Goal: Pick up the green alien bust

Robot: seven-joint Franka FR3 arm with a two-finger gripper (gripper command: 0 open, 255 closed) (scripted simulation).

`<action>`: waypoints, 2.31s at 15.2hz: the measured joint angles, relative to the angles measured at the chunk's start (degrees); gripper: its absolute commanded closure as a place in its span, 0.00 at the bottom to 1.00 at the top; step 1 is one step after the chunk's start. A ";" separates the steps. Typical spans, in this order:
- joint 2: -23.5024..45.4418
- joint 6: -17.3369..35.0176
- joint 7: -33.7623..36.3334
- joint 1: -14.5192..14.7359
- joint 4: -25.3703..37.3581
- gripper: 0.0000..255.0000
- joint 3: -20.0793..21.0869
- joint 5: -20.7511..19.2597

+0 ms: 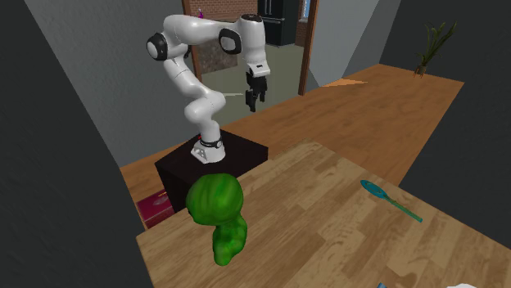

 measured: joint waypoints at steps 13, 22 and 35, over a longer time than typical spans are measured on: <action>2.22 33.48 7.73 -10.33 -14.74 0.00 -1.77 -4.68; 13.70 64.24 15.31 -20.57 -20.45 0.00 -2.86 -8.12; 39.77 105.55 23.62 -53.32 -16.79 0.00 17.02 -2.59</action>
